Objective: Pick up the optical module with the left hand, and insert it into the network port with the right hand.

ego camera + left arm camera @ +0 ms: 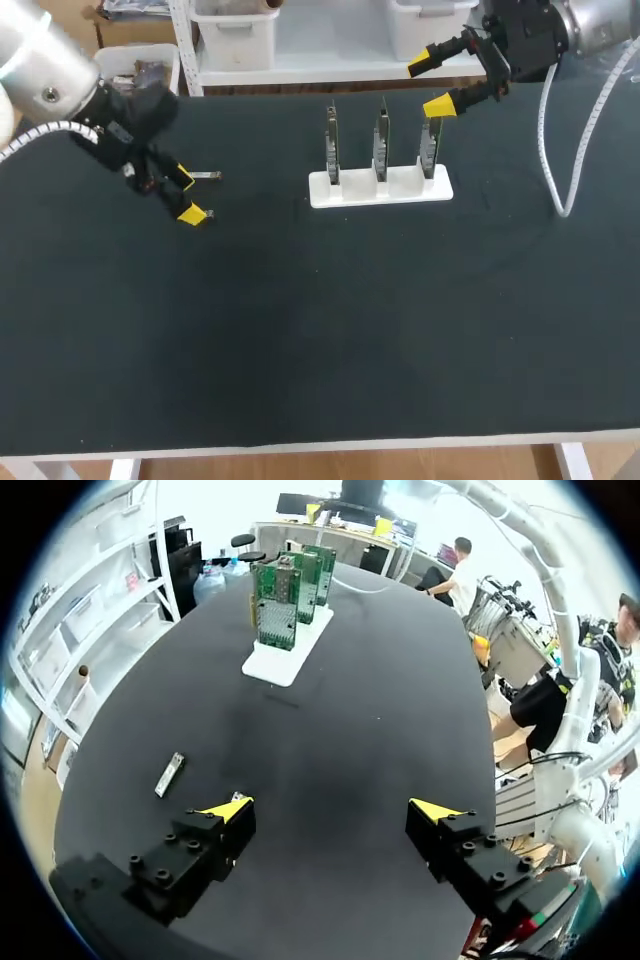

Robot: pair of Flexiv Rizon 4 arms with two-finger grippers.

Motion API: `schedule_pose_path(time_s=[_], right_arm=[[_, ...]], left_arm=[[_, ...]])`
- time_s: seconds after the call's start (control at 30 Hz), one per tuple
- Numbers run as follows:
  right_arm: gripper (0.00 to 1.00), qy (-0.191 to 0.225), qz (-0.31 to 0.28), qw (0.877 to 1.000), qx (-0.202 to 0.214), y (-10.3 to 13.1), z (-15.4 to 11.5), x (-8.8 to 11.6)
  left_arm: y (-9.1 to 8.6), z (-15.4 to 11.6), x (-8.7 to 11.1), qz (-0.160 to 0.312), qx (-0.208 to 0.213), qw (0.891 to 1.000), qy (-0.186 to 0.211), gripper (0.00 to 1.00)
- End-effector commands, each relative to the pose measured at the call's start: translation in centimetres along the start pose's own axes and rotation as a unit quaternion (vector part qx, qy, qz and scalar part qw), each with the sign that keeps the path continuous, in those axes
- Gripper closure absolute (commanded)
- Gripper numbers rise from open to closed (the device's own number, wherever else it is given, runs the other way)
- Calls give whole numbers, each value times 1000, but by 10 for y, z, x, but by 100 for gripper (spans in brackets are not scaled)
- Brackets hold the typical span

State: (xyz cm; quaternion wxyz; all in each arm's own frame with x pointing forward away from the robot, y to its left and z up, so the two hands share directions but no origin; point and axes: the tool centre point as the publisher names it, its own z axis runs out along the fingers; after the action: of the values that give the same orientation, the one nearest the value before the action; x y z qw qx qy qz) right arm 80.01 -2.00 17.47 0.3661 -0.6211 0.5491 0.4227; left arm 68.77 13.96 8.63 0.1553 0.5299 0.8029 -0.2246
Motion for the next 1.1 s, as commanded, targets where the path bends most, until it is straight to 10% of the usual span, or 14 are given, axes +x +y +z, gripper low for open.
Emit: schedule_pose_path(time_s=[0.03, 1.1], right_arm=[[0, 0, -1, 1000, 3, 3, 0, 0], [0, 0, -1, 1000, 3, 3, 0, 0]], left_arm=[[2, 5, 10, -5, -12, 1000, -10, 0], [37, 5, 1, 30, -18, 999, 26, 0]])
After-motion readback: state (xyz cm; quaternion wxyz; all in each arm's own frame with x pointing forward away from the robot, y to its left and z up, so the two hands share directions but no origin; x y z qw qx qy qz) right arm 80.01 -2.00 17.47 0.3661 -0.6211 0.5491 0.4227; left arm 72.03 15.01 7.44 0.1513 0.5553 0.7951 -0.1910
